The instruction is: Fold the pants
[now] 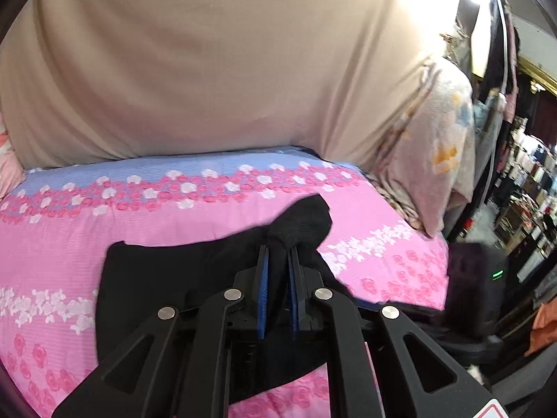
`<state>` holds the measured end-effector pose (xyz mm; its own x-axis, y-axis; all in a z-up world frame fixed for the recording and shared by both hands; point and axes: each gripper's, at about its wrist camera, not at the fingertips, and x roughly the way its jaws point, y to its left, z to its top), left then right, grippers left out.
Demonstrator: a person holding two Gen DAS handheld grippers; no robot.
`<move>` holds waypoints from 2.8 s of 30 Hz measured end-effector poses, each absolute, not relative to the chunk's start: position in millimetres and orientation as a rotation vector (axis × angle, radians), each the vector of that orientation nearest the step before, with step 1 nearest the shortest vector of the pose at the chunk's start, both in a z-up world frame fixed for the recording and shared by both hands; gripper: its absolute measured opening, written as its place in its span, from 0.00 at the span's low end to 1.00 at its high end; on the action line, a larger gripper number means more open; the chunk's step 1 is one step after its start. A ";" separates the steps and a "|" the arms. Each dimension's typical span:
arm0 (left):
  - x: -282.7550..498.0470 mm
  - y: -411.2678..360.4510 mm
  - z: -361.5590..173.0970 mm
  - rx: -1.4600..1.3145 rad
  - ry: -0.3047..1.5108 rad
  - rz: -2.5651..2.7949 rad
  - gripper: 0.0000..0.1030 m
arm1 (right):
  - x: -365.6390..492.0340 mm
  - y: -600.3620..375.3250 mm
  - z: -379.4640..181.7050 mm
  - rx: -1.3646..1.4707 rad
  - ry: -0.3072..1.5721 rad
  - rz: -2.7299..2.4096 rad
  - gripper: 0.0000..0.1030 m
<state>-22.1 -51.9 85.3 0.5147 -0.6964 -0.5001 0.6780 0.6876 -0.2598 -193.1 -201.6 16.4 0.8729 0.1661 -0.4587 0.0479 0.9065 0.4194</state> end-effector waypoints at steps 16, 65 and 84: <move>-4.5 -88.1 15.9 -0.106 0.768 -0.835 0.07 | -190.6 -234.0 -9.7 0.326 0.628 -0.174 0.23; -20.8 -12.4 -17.7 0.056 0.755 -0.553 0.72 | -159.1 -226.6 -26.8 0.189 0.727 -0.391 0.09; -14.2 -8.3 -35.9 0.096 0.774 -0.527 0.76 | -58.9 -224.5 -31.7 0.206 0.824 -0.275 0.09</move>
